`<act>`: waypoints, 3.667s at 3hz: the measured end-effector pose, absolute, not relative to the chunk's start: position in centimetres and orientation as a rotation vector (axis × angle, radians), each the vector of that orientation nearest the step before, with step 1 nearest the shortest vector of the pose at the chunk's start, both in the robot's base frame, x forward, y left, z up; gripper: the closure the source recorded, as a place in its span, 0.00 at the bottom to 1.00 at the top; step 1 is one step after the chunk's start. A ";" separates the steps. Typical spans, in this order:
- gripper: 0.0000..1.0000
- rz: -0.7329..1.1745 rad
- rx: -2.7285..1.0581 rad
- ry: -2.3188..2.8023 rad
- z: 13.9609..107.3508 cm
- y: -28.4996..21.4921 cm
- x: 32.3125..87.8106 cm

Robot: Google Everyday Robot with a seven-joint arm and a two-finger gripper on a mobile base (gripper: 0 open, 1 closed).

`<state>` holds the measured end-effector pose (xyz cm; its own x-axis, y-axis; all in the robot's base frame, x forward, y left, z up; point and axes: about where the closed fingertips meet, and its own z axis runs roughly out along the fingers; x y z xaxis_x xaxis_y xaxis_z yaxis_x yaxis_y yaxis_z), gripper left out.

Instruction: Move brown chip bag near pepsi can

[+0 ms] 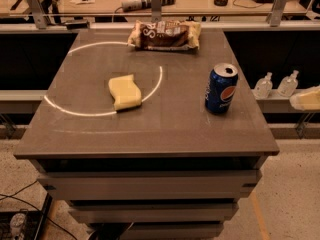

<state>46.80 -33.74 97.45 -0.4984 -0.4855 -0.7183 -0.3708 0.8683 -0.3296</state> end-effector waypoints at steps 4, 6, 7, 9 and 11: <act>0.00 0.001 -0.423 1.796 103.8 -39.7 67.3; 0.00 0.149 -0.618 1.897 101.6 -32.8 75.6; 0.00 0.126 -0.634 1.852 104.6 -32.7 75.7; 0.00 0.149 -0.688 1.896 102.7 -31.6 76.1; 0.00 0.375 -0.945 1.945 97.6 -24.9 75.2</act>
Offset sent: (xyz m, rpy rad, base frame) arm 0.1509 -0.0865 0.1397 0.1606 -0.5869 -0.0677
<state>75.24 -24.86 97.61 -0.2906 -0.4657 -0.8358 -0.7432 0.6601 -0.1094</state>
